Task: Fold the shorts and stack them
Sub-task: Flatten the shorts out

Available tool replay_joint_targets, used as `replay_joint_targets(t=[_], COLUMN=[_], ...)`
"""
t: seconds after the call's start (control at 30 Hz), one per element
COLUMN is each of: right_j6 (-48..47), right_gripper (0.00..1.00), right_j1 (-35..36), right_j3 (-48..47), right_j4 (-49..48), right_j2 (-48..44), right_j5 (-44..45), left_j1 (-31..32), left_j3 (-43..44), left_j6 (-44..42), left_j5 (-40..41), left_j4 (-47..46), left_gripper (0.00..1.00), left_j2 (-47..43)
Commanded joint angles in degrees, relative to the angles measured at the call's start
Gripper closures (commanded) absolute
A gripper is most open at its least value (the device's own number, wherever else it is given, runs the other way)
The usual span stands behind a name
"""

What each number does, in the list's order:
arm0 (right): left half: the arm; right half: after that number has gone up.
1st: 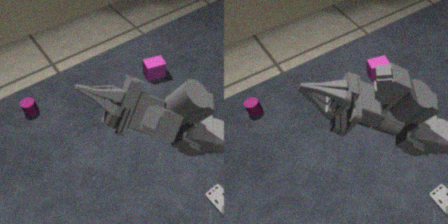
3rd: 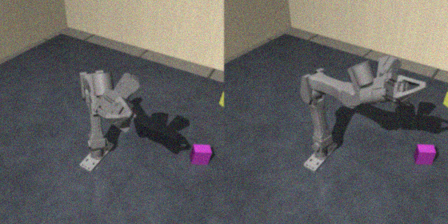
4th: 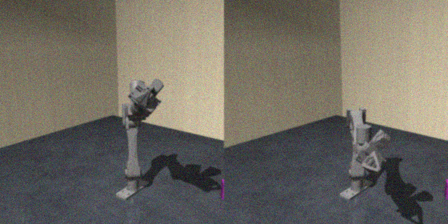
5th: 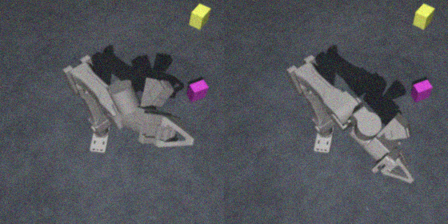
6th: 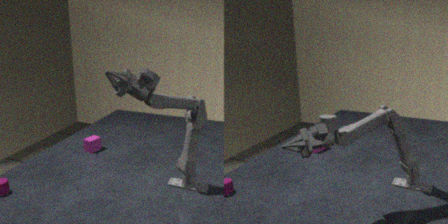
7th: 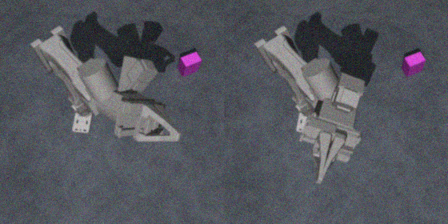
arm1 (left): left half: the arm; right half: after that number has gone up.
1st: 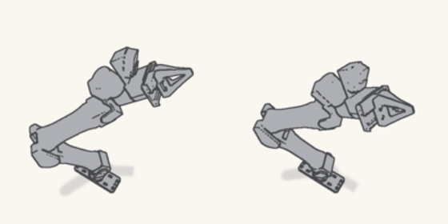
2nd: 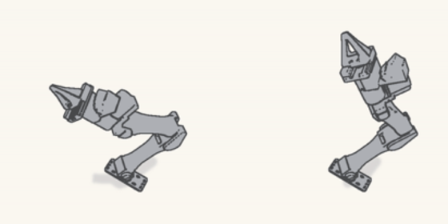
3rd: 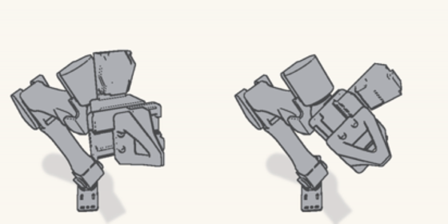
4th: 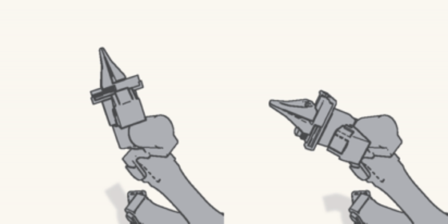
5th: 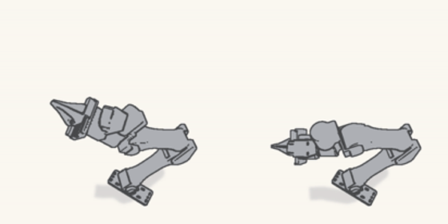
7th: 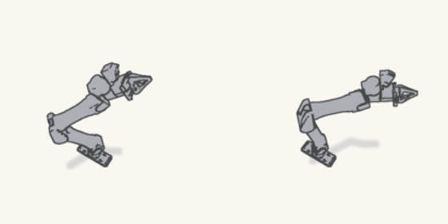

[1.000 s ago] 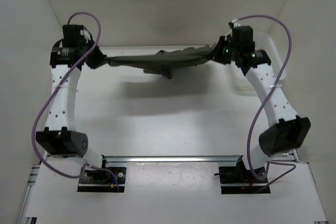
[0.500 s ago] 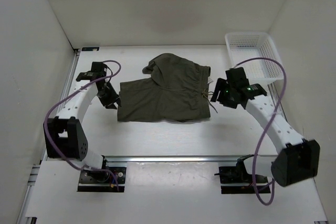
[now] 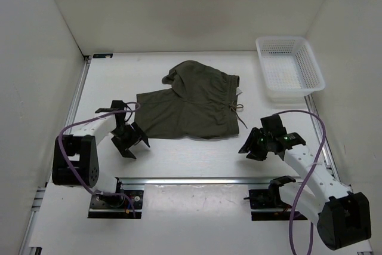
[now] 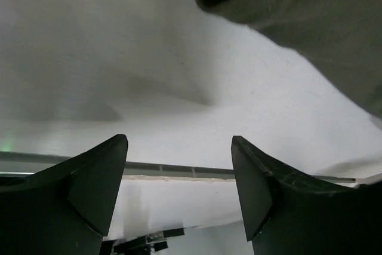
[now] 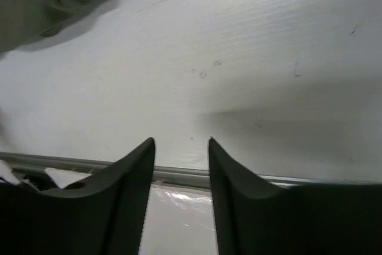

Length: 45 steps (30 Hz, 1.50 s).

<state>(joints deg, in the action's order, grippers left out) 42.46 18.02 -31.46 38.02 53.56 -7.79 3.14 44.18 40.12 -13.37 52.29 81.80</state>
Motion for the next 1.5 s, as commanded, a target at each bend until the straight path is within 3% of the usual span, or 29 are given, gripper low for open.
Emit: replay_joint_targets(t=[0.0, 0.1, 0.2, 0.23, 0.33, 0.4, 0.57, 0.67, 0.7, 0.73, 0.77, 0.97, 1.03, 1.17, 1.2, 1.27, 1.3, 1.33, 1.37, 1.4, 1.47], right_j6=[4.8, 5.9, 6.4, 7.0, 7.0, 7.0, 4.6, 1.6, 0.8, -0.1, -2.8, -7.3, -8.0, -8.5, -8.0, -5.9, -5.1, -2.8, -1.6, -0.5, 2.2], right_gripper=[0.51, 0.34, 0.29, 0.29, 0.28, 0.29, 0.43, 0.73, 0.92, 0.99, 0.99, 0.99, 0.99, 0.99, 0.99, 0.99, 0.78, 0.61, 0.47, 0.28, 0.17], right_j1=[-0.1, -0.1, -0.7, -0.7, -0.7, -0.7, -0.7, -1.2, -1.9, -1.9, -2.5, -3.0, -3.0, -3.0, -3.0, -3.0, -3.0, -3.6, -3.6, -4.1, -4.1], right_j3=[0.5, 1.3, 1.3, 1.3, 0.1, -0.8, -7.5, -16.0, -18.4, -21.0, -30.4, -37.3, -36.6, -30.3, -28.6, -23.1, -21.0, -16.7, -14.8, -12.9, -9.2], right_j4=[-6.4, -11.6, -17.2, -20.5, -26.4, -28.8, -32.3, -30.0, -28.6, -27.2, -21.8, -12.4, -9.8, -8.5, -8.5, -9.9, -11.3, -14.6, -16.4, -18.2, -21.9], right_j2=[-2.3, 0.6, 6.4, 9.9, 16.7, 19.5, 29.3, 34.1, 34.9, 36.3, 36.9, 33.7, 31.7, 26.5, 24.2, 22.3, 20.6, 19.9, 19.4, 18.9, 18.9], right_j5=[-4.2, -3.7, -4.3, -4.9, -5.7, -5.2, -1.0, 0.6, 0.6, 1.1, 2.7, 3.8, 4.4, 4.9, 4.9, 2.4, 0.8, -1.2, -4.8, -6.4, -8.1], left_j1=[-0.1, -0.1, -0.1, -0.1, -0.1, -0.1, -0.1, -0.1, -0.1, -0.1, -0.1, -2.6, -2.6, -0.8, -0.8, -0.8, -0.8, -0.8, -0.8, -0.8, -0.8], left_j3=[2.3, 5.8, 9.4, 10.2, 13.3, 15.5, 20.4, 26.4, 30.4, 32.7, 39.9, 49.1, 48.4, 36.0, 33.2, 24.5, 22.0, 19.9, 16.8, 15.7, 14.4], left_j6=[1.8, 1.2, -0.2, -0.7, -1.4, -2.5, -3.1, -3.6, -4.2, -4.2, -5.4, -6.5, -6.5, -6.5, -6.5, -6.5, -6.5, -5.5, -4.9, -4.9, -4.3], left_j5=[-2.2, 0.6, 1.7, 1.7, 2.2, 2.2, 1.7, 3.6, 5.2, 6.1, 8.3, 9.7, 9.7, 9.7, 8.9, 7.2, 4.9, 4.3, 4.3, 3.5, 2.9], left_j4=[-6.8, -7.3, -7.9, -7.9, -8.4, -8.4, -6.9, -3.0, -1.8, -0.5, 3.9, 8.4, 9.1, 8.4, 7.5, 4.1, 2.7, 0.6, -0.3, -1.0, -2.4], left_gripper=[0.17, 0.16, 0.22, 0.29, 0.69, 0.89, 0.89, 0.89, 0.89, 0.89, 0.89, 0.89, 0.89, 0.89, 0.85, 0.60, 0.48, 0.22, 0.12, 0.05, 0.03], left_j2=[0.6, 3.6, 9.0, 10.5, 15.4, 17.8, 18.0, 17.4, 17.4, 17.4, 18.1, 18.1, 16.6, 11.4, 10.5, 8.2, 7.5, 7.5, 6.9, 6.9, 8.2])
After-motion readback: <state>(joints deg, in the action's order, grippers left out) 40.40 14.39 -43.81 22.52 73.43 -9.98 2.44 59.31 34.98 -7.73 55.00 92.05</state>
